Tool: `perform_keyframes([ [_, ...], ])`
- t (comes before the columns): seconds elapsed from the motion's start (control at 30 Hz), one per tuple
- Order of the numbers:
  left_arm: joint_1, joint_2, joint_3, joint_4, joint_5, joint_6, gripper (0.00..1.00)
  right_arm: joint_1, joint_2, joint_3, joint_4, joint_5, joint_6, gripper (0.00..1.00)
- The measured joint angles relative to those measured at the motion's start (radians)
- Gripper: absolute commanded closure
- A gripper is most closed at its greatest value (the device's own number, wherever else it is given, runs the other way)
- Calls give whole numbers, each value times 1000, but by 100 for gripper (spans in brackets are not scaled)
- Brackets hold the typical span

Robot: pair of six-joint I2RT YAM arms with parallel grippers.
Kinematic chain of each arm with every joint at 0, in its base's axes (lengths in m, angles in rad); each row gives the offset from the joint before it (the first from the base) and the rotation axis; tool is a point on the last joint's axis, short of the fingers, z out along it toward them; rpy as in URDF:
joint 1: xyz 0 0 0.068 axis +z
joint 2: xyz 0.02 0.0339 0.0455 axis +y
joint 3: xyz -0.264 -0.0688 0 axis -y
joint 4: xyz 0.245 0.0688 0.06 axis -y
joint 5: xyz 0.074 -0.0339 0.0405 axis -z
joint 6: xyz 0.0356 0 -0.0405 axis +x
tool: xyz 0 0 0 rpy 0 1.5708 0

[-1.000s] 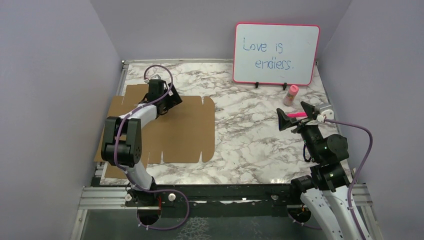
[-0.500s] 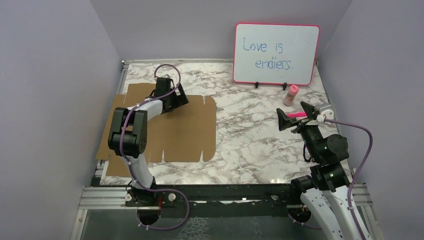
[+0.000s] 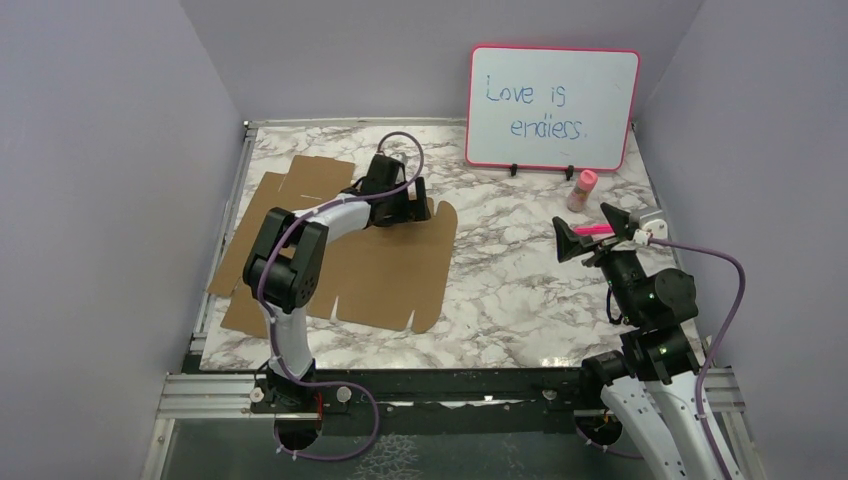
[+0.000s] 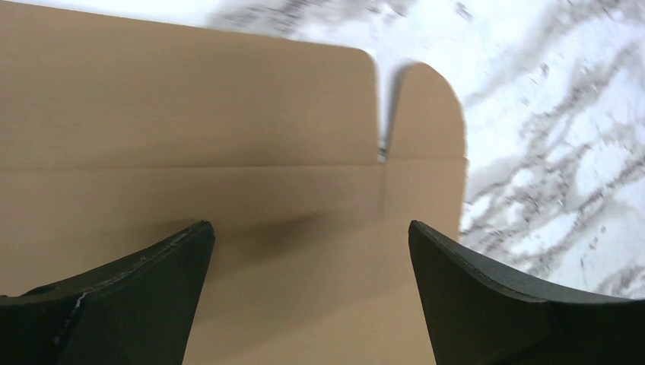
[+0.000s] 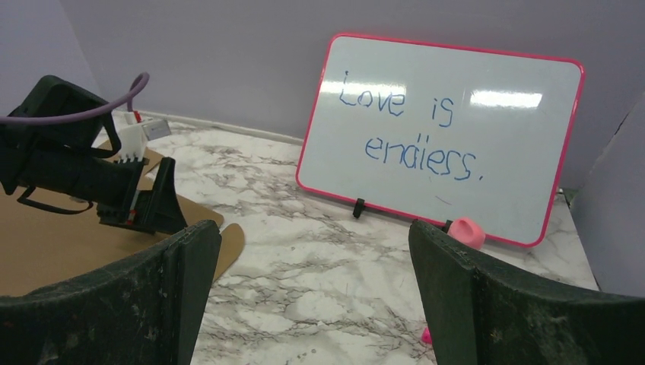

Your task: Fold the paper box

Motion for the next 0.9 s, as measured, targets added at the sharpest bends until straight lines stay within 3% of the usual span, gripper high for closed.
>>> perform_keyframes([
  [0.17, -77, 2, 10, -11, 40, 10, 1, 0, 7, 2, 0, -11, 8, 0],
  [0.37, -77, -49, 9, -72, 14, 9, 1, 0, 81, 29, -5, -64, 45, 0],
  [0.7, 92, -335, -114, -116, -47, -7, 1, 0, 551, 137, -1, -345, 177, 0],
  [0.9, 192, -447, -238, -130, -110, -23, 1, 1, 830, 146, 71, -507, 241, 5],
])
